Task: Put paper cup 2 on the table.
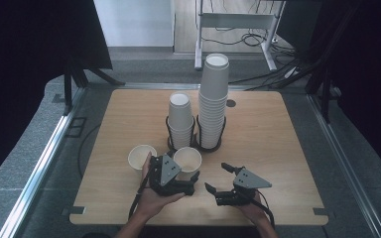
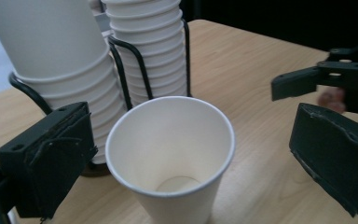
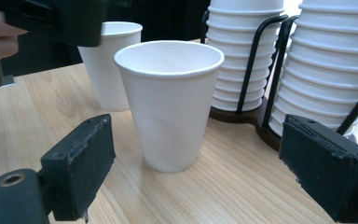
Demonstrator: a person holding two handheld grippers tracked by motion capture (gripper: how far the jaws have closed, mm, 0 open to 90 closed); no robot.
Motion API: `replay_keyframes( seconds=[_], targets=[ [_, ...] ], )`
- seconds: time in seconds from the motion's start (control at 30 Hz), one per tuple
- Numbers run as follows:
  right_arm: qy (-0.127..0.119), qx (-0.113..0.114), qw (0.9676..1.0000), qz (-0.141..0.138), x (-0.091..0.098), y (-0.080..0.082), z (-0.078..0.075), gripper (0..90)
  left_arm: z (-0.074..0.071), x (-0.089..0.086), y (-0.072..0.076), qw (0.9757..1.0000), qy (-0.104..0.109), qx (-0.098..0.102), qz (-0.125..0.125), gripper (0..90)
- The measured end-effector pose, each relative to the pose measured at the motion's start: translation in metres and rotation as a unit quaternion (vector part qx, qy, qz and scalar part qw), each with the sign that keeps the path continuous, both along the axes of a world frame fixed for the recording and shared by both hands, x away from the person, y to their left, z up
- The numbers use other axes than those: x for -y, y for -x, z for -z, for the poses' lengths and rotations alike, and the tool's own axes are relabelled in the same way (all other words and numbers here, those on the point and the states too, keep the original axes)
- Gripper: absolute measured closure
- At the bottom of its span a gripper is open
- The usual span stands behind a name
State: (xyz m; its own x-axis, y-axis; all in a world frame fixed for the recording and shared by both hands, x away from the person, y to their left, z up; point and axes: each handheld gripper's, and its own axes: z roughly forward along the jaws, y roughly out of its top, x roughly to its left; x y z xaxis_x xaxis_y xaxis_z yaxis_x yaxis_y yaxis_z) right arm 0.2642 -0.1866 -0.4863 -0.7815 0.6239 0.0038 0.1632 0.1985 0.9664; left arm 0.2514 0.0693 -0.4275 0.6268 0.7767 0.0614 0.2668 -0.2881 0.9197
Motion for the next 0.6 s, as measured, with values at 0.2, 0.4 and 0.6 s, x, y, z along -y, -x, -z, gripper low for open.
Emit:
replay_keyframes(
  seconds=[0.2, 0.4, 0.6],
  targets=[
    [0.001, 0.001, 1.0, 0.005, 0.002, -0.001, 0.0, 10.4, 0.001, -0.014, 0.005, 1.0, 0.001, 0.001, 0.007, 2.0],
    [0.007, 0.007, 0.9999, 0.006, 0.007, -0.002, -0.003, 11.3, 0.005, -0.034, 0.01, 0.9999, 0.009, -0.005, 0.014, 2.4],
    [0.009, 0.013, 0.9997, 0.021, 0.023, -0.006, -0.007, 13.0, 0.007, -0.049, 0.005, 0.9994, 0.016, -0.015, 0.026, 3.0]
  ],
)
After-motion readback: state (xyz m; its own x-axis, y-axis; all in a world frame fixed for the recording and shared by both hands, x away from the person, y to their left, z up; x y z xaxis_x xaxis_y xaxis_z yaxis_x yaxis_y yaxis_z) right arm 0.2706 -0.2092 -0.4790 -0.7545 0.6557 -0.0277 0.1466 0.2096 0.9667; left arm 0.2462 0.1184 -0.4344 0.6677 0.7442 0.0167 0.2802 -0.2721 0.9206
